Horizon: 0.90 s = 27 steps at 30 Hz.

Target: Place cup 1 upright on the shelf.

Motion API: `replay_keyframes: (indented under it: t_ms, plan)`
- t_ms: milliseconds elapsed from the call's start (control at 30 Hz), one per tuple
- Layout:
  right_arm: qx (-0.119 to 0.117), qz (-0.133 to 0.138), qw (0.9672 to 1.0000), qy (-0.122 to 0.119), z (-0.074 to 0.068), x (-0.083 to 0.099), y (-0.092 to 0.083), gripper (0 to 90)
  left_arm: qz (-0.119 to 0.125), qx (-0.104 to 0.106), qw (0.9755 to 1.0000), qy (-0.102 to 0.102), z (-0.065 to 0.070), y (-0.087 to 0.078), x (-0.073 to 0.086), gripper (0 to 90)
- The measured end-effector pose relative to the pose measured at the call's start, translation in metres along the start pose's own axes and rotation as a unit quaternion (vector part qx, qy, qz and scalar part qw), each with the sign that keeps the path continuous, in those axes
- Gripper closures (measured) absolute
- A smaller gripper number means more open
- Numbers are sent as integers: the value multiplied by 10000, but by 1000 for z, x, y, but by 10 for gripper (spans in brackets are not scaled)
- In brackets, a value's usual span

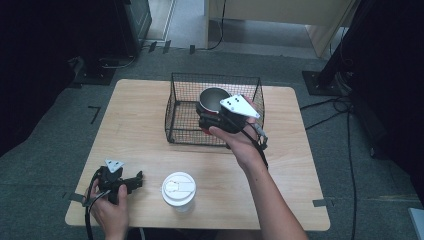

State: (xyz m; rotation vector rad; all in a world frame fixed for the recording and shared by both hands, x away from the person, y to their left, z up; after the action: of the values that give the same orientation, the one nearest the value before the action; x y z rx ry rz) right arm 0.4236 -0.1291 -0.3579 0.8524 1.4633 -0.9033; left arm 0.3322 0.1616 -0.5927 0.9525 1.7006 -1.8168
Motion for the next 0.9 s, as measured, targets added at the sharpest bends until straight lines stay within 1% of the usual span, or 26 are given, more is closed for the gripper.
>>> replay_keyframes:
  t_ms: [67, 133, 167, 267, 333, 400, 467, 567, 600, 667, 733, 767, 867, 900]
  plan:
    - [64, 38, 10000, 34, 4, -1, 4, 74, 1, 0, 10000, 1, 0, 0, 0, 0]
    - [125, 77, 9999, 20, 10, -1, 8, 73, 0, 0, 10000, 1, 0, 0, 0, 0]
    - [175, 62, 9998, 16, 14, 0, 13, 73, -2, 3, 10000, 3, 0, 0, 0, 0]
    - [207, 81, 9997, 57, 18, 1, 16, 73, 2, 1, 10000, 4, 0, 0, 0, 0]
    - [268, 110, 9995, 124, 23, 1, 21, 73, 6, -2, 10000, 0, 0, 0, 0, 0]
    - [379, 186, 9991, 92, 31, 3, 28, 73, 7, -2, 10000, 0, 0, 0, 0, 0]
    - [405, 203, 9989, 85, 33, 3, 29, 73, 3, -3, 10000, 4, 0, 0, 0, 0]
    - [488, 155, 9985, 181, 41, 9, 38, 73, 2, -1, 10000, 2, 0, 0, 0, 0]
    - [488, 155, 9985, 181, 41, 9, 38, 73, 3, -1, 10000, 2, 0, 0, 0, 0]
    - [546, 139, 9981, 237, 46, 12, 42, 73, 3, -1, 10000, 2, 0, 0, 0, 0]
    - [622, 109, 9976, 272, 54, 18, 49, 73, 3, -2, 10000, 2, 0, 0, 0, 0]
    - [622, 109, 9976, 272, 54, 18, 49, 73, 2, -2, 10000, 2, 0, 0, 0, 0]
    - [754, 47, 9968, 275, 65, 24, 58, 73, 0, 0, 10000, 3, 0, 0, 0, 0]
    - [754, 47, 9968, 275, 65, 24, 58, 73, 0, 0, 10000, 4, 0, 0, 0, 0]
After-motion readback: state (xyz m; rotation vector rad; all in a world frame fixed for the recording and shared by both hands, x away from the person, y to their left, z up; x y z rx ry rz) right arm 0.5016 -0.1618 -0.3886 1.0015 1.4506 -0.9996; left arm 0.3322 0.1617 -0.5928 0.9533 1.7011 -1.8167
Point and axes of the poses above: each handheld gripper's, and its own axes: y roughly forward along the jaws, x roughly out of its underside, z roughly to its right, the point moved 10 cm from there along y, roughly forward along the jaws, and after that the axes turned 5 degrees about z, right-handed, at the moved point
